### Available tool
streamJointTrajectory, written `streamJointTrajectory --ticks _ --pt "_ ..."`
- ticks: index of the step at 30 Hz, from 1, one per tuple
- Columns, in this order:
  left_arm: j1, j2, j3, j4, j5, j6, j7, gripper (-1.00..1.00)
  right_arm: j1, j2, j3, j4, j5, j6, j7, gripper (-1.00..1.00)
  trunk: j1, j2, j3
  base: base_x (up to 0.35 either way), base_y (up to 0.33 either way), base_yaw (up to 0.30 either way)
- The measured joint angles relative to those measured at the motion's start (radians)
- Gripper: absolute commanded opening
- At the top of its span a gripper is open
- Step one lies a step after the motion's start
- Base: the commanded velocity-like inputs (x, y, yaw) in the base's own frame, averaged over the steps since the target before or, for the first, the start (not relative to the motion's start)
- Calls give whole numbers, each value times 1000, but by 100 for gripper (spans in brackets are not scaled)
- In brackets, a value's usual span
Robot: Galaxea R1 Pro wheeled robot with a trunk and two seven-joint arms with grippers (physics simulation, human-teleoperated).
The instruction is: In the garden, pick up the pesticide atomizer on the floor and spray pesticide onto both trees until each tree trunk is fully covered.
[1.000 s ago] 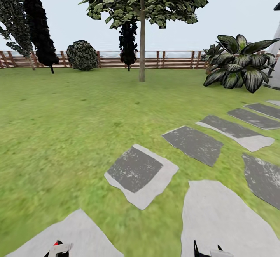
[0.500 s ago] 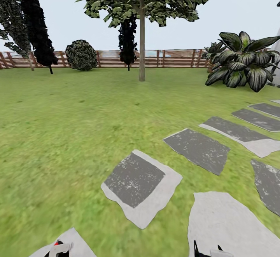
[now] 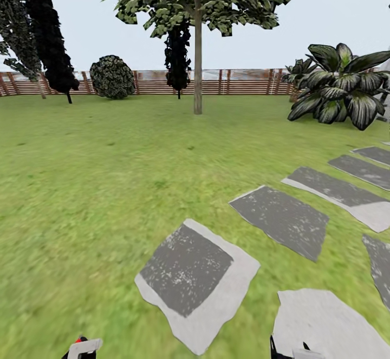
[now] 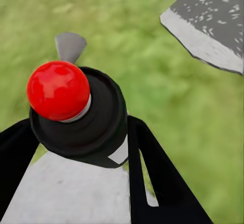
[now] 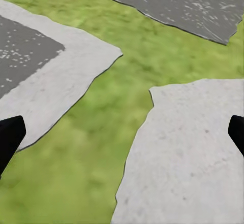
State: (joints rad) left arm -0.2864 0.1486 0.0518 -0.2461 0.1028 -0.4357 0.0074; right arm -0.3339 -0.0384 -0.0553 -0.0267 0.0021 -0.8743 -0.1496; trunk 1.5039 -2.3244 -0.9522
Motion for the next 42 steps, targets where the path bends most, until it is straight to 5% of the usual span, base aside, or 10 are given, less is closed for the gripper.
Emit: streamJointTrajectory --ticks 42 --pt "0 0 0 0 -1 0 0 -100 0 0 0 0 0 0 0 100 0 0 0 341 0 0"
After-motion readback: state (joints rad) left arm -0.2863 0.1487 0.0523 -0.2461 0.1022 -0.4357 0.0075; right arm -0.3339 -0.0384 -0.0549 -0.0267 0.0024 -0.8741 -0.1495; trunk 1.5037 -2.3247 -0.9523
